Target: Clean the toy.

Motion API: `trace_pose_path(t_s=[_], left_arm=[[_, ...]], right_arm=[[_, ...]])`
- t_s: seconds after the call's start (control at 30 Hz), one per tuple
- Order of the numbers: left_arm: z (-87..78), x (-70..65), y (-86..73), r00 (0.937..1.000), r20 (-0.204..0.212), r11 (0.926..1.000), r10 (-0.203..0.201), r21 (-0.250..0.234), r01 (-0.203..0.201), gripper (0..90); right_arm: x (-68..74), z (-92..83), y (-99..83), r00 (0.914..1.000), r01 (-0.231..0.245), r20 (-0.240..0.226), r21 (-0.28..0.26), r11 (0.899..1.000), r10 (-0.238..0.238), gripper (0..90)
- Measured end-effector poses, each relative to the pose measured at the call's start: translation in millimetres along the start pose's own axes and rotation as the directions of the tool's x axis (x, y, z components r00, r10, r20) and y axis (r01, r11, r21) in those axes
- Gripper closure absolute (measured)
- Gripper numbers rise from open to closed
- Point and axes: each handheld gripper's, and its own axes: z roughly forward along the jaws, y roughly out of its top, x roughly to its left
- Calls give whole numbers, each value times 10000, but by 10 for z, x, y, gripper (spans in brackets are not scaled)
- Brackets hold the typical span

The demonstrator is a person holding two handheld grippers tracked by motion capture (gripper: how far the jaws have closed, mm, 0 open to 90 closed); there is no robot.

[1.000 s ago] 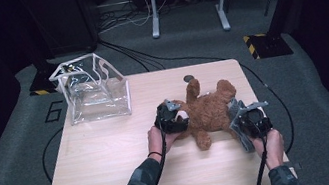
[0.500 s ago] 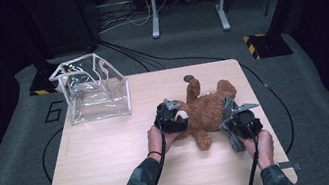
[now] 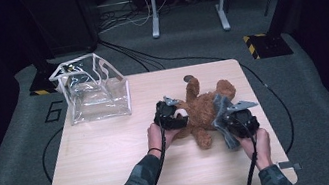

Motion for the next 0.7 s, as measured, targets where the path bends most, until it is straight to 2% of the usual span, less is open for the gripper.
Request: trace_pose_path(t_s=[0.1, 0.17, 0.2, 0.23, 0.27, 0.37, 0.47, 0.53, 0.63, 0.7], left_arm=[[12, 21, 21, 9998, 78, 9998, -171, 39, 170, 363], [11, 35, 29, 9998, 111, 9998, -192, 111, 190, 363], [12, 45, 36, 9996, 166, 9996, -221, 199, 218, 363], [21, 38, 37, 9994, 165, 9995, -308, 110, 306, 363], [15, 45, 38, 9997, 179, 9996, -157, 242, 152, 363], [29, 36, 37, 9994, 162, 9995, -303, 111, 301, 363], [30, 44, 42, 9994, 215, 9994, -277, 207, 272, 363], [37, 45, 39, 9990, 217, 9992, -396, 111, 394, 363], [32, 50, 44, 9991, 226, 9992, -358, 206, 354, 363], [31, 52, 45, 9991, 233, 9991, -365, 220, 360, 363]], right_arm=[[132, 89, 120, 9992, 345, -211, -99, 9994, -347, 802], [156, 123, 138, 9991, 379, -198, -82, 9992, -381, 802], [193, 251, 152, 9989, 458, -123, 188, 9988, -456, 803], [201, 303, 134, 9993, 364, -128, 286, 9989, -360, 804], [206, 351, 105, 9992, 387, -65, 309, 9988, -385, 805], [196, 419, 18, 9996, 280, -60, 490, 9984, -277, 808], [187, 484, -72, 9997, 257, -1, 927, 9954, -258, 810], [154, 555, -143, 9995, 299, 91, 1203, 9923, -313, 811], [110, 626, -211, 9998, 61, 165, 1854, 9827, -93, 810], [89, 618, -211, 9999, 33, 88, 1907, 9816, -50, 808]])
